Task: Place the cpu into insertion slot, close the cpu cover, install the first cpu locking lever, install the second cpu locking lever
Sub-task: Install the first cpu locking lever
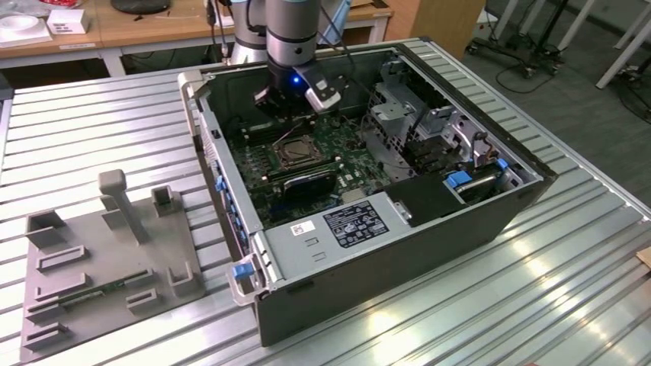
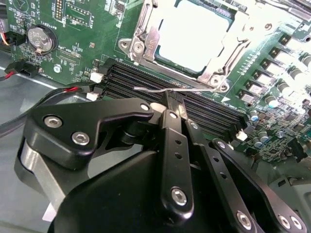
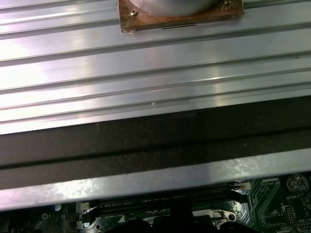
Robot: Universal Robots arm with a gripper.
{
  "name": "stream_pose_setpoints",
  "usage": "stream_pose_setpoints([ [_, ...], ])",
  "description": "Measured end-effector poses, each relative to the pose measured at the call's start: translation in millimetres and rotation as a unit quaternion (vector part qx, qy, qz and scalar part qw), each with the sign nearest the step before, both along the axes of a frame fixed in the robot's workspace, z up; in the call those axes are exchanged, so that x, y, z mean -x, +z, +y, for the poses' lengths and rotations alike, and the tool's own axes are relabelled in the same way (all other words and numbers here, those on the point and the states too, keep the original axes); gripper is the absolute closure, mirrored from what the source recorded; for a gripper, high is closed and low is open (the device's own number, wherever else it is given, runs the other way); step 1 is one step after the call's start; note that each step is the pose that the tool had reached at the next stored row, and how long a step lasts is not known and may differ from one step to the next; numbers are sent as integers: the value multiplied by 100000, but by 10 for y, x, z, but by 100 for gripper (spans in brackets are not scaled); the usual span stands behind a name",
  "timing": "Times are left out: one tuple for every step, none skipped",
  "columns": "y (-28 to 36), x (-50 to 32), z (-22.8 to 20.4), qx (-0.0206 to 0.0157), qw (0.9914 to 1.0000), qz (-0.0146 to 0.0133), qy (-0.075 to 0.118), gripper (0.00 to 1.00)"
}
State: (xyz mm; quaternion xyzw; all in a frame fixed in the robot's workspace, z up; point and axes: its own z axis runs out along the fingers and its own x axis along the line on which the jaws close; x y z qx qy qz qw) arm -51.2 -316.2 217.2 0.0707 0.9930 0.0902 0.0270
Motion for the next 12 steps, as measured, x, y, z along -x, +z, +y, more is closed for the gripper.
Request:
stream_pose_setpoints([
  [-4, -1, -1, 0, 100000, 0, 3, 89],
  [-7, -1, -2, 4, 100000, 4, 2, 89],
  [-10, -1, -2, -3, 100000, 0, 1, 89],
  [-13, -2, -3, 2, 100000, 1, 4, 89],
  [-15, -2, -3, 4, 100000, 3, 2, 89],
  [-17, -4, -3, 8, 100000, 5, 3, 89],
  [-18, -5, -3, 8, 100000, 4, 3, 89],
  [-19, -7, -4, 9, 100000, 7, 7, 89],
  [-19, -9, -4, 5, 100000, 4, 6, 89],
  [-20, -10, -4, 0, 100000, 2, 3, 89],
  [-21, -12, -5, -6, 100000, -2, 5, 89],
  [-21, -13, -5, -7, 100000, -3, 2, 89],
])
